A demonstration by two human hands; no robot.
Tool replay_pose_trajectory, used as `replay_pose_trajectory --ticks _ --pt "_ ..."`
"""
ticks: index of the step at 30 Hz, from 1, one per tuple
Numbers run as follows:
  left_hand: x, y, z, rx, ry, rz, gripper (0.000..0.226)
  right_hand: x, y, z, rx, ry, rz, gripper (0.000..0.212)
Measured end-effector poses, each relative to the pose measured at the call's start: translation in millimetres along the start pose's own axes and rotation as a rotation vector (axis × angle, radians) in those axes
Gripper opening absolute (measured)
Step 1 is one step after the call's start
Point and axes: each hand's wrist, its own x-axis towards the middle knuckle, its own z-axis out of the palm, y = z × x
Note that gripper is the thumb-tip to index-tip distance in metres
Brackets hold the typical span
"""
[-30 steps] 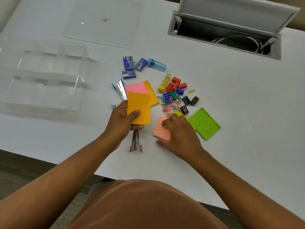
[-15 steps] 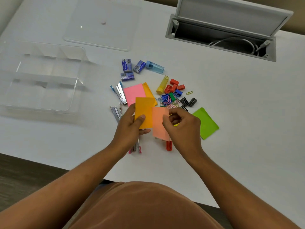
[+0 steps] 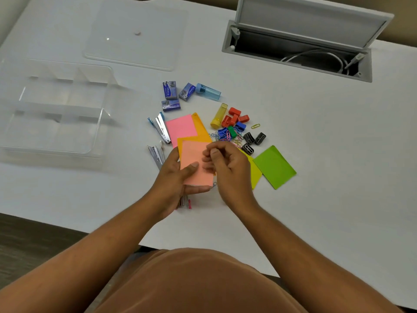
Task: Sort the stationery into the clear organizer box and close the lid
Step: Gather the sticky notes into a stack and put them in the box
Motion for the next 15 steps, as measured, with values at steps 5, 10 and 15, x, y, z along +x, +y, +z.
replay_pose_trajectory --ticks 5,10,15 --pt "8 -2 -9 0.021 0.069 0.040 0.053 10 29 -60 -0.844 -0.053 -0.216 0.033" --pt "12 -5 -6 0.050 0.040 0.045 0.059 9 47 -86 -1.216 -0.301 -0.098 0.062" --pt "13 -6 0 0.100 0.052 0.038 0.056 7 47 -79 -1.242 -0.242 -0.137 0.045"
